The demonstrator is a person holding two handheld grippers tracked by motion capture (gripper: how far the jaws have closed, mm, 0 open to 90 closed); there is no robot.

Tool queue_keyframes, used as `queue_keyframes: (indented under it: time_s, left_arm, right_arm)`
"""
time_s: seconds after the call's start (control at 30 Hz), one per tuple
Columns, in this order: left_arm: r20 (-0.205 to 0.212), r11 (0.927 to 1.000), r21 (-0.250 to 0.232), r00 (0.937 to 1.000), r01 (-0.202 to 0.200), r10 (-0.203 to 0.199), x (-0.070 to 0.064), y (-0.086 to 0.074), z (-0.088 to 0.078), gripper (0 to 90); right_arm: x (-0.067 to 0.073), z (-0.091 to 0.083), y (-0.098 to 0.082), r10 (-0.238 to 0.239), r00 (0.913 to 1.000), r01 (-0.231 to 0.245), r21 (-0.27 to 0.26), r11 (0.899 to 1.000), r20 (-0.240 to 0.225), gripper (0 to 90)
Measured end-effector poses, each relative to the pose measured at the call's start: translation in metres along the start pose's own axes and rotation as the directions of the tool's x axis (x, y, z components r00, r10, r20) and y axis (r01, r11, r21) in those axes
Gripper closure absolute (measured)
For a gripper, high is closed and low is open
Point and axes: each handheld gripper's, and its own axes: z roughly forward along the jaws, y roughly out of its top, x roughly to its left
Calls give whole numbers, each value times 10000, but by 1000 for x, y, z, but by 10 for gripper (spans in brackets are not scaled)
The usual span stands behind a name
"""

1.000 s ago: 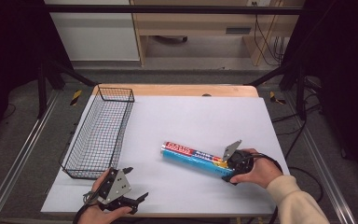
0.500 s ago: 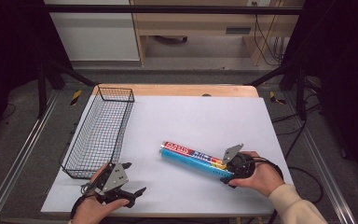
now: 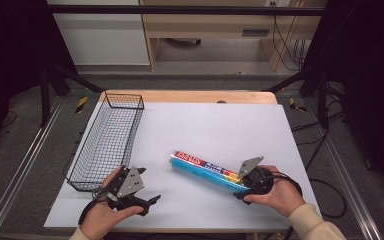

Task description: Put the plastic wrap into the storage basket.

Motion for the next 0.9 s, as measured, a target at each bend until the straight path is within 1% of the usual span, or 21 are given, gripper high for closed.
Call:
queue_keyframes:
  time_s: [0.03, 0.07, 0.1, 0.13, 0.17, 0.2, 0.23, 0.33, 0.37, 0.4, 0.53, 0.57, 0.6, 0.63, 0.7, 0.73, 0.77, 0.83, 0.9]
  left_arm:
    - [-6, 10000, -9, 10000, -1, 1, -1, -1, -2, 83]
    - [-6, 10000, -9, 10000, -1, 1, -1, -1, -2, 83]
    - [-6, 10000, -52, 10000, 28, -28, -1, -2, -3, 83]
    - [-6, 10000, -52, 10000, 28, -28, -1, -2, -3, 83]
    - [-25, 9997, -187, 9998, 176, -177, -2, -4, -3, 83]
    - [-25, 9997, -187, 9998, 176, -177, -2, -4, -3, 83]
    - [-28, 9995, -195, 9997, 244, -245, -2, -6, -4, 83]
    - [-25, 9997, -137, 9997, 224, -224, -1, -8, -4, 83]
    - [-14, 9993, -189, 9994, 332, -332, -1, -10, -4, 83]
    - [-11, 9994, -151, 9995, 312, -312, -1, -11, -4, 83]
    - [-1, 9993, -145, 9994, 346, -346, -1, -13, -3, 83]
    - [-20, 9994, -140, 9995, 324, -325, -2, -14, -3, 83]
    - [-20, 9994, -140, 9995, 324, -325, -2, -14, -3, 83]
    - [-24, 9990, -192, 9992, 393, -394, -3, -14, -2, 83]
    - [12, 9995, -97, 9995, 313, -312, -3, -15, -2, 83]
    - [12, 9994, -123, 9994, 335, -335, -4, -16, -2, 83]
    - [22, 9993, -127, 9994, 350, -350, -4, -16, -2, 83]
    - [52, 9993, -91, 9994, 351, -351, -4, -17, -2, 82]
    - [54, 9994, -65, 9994, 342, -342, -4, -18, -1, 83]
  right_arm:
    - [-1, 2, 0, -1, 10000, 3, 195, 9998, -90, 324]
    - [-1, 2, 0, -1, 10000, 3, 195, 9998, -90, 324]
    - [-1, 6, 1, 46, 9999, -42, 472, 9989, -103, 324]
    - [-1, 6, 1, 46, 9999, -42, 472, 9989, -103, 324]
    - [-2, 10, 0, 88, 9999, -82, 635, 9979, -103, 324]
    - [-2, 10, 0, 88, 9999, -82, 635, 9979, -103, 324]
    - [-4, 13, -2, -8, 9998, 23, 683, 9977, -220, 324]
    - [-4, 16, -4, 105, 9996, -86, 684, 9976, -266, 323]
    - [-5, 16, -4, 148, 9993, -126, 641, 9979, -331, 322]
    - [-5, 16, -4, 125, 9992, -100, 657, 9978, -376, 321]
    - [-5, 17, -1, 167, 9991, -134, 835, 9964, -393, 310]
    - [-4, 18, 2, 225, 9989, -192, 764, 9969, -419, 272]
    - [-4, 18, 2, 225, 9989, -192, 764, 9969, -419, 272]
    - [-3, 20, 7, 206, 9991, -176, 785, 9968, -384, 249]
    - [-2, 24, 13, 159, 9994, -134, 859, 9962, -293, 244]
    - [-2, 25, 15, 136, 9997, -114, 963, 9953, -216, 244]
    - [-3, 26, 15, 218, 9996, -199, 1043, 9944, -170, 245]
    - [-5, 27, 17, 238, 9995, -213, 1277, 9916, -184, 245]
    - [-5, 28, 19, 142, 9997, -113, 1325, 9911, -206, 263]
